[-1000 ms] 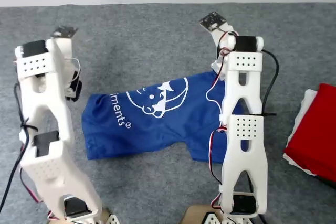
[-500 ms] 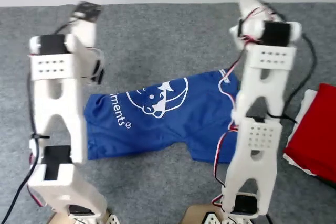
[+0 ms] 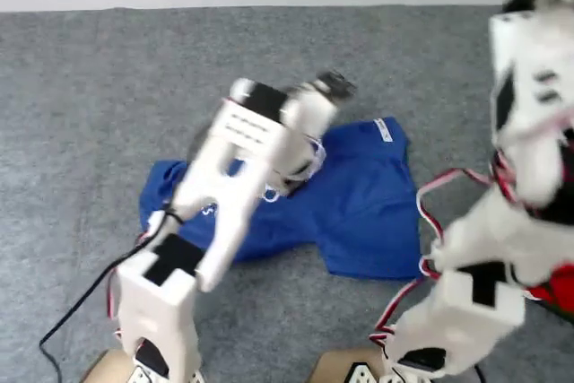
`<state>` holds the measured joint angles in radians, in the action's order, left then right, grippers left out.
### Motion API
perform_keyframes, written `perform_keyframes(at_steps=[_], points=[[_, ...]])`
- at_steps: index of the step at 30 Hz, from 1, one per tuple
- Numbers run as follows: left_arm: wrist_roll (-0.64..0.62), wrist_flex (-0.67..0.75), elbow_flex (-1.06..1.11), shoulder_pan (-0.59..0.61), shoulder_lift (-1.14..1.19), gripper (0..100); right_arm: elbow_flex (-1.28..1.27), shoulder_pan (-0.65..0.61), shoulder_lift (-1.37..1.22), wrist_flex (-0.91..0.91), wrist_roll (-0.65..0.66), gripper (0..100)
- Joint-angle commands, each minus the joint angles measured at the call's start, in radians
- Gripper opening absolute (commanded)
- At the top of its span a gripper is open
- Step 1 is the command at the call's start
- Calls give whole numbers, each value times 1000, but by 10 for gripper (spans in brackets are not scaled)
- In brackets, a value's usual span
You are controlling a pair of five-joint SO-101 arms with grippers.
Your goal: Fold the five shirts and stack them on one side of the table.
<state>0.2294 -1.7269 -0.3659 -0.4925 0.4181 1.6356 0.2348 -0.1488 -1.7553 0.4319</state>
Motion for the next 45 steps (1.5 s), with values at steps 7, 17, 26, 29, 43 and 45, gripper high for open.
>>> perform_keyframes(at_steps=[7,17,26,29,43,45], points=[[0,112,-36,-235,8,83,37,183,208,-42,-11,11],[41,195,-31,-385,11,169,38,384,226,-42,-8,11],[124,224,-51,-413,147,188,38,397,254,-42,54,11],[137,221,-84,-420,201,188,38,398,255,-42,57,11],[170,221,-162,-425,354,188,37,398,275,-42,109,12],[170,216,-185,-419,365,182,37,398,277,-42,115,12]])
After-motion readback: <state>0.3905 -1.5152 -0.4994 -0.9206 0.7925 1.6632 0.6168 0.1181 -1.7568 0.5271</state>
